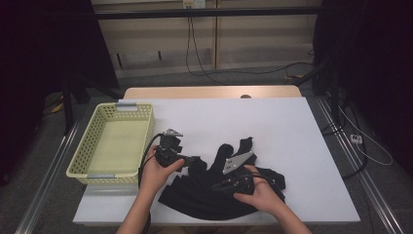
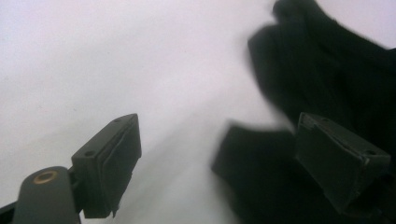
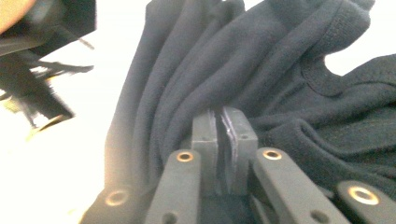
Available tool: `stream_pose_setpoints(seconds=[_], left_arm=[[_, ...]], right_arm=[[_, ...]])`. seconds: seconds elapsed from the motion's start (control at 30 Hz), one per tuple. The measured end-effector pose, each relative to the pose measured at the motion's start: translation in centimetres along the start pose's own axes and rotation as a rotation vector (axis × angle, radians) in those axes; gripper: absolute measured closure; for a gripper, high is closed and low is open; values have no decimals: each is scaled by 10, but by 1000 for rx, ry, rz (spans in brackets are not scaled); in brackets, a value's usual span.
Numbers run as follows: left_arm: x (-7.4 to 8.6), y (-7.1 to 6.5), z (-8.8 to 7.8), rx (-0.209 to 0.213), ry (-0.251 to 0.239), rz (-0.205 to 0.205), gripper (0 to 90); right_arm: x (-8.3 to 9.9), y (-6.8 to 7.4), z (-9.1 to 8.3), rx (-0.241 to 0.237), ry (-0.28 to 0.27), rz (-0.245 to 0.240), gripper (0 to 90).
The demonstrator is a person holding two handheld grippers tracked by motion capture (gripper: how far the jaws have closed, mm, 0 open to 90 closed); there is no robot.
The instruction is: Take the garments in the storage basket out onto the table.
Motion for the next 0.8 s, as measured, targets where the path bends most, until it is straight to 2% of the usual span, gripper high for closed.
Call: stream_pose_setpoints(seconds=[0.03,0.07,0.1,0.13,0.17,0.2,0.23,0.27,0.3,0.37,0.4,0.47,0.53,0.6,0.67,0.7,0.8], left_arm=[[1,0,-1,4,9,7,152],[1,-1,-1,4,12,10,152],[1,-1,-1,-2,9,11,153],[1,-1,-1,-3,7,14,152],[0,-1,-2,0,3,13,152],[0,-1,-2,2,1,12,152],[0,-1,-2,0,2,12,152],[0,0,-1,2,3,8,152],[0,1,0,1,11,13,152],[0,1,3,0,11,21,152],[0,1,5,-1,13,20,152],[-2,2,9,-7,10,35,153],[-6,1,12,-6,5,44,155],[-12,-2,16,8,-4,57,162],[-18,-6,24,21,-2,79,165],[-20,-8,29,24,0,91,167],[-26,-12,49,55,21,102,174]], right_arm=[[-1,1,-1,15,7,-20,769],[-4,-1,-5,51,-8,-38,691],[-8,-7,-10,90,-49,-46,606],[-12,-14,-17,131,-94,-30,562],[-15,-23,-24,177,-132,-10,561],[-16,-31,-31,229,-149,3,539],[-13,-40,-35,284,-133,-5,488],[-8,-48,-36,334,-88,-14,455],[-1,-54,-36,358,-48,-4,450],[10,-59,-31,345,-10,23,460],[11,-57,-30,334,-20,30,522],[11,-50,-30,293,0,26,687],[13,-44,-29,256,13,32,751],[16,-38,-30,194,17,51,759],[19,-35,-32,163,6,65,750],[20,-35,-33,164,-5,70,726],[19,-33,-37,187,-27,41,560]])
Point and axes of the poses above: each handheld gripper's, and its own axes: z roughly forward along the jaws, x roughly out of its underside, y roughly to its left, the point moved 8 cm from there along z, roughly forward along the jaws, and after that the axes turned 1 degree about -x, right-handed, at the moved point
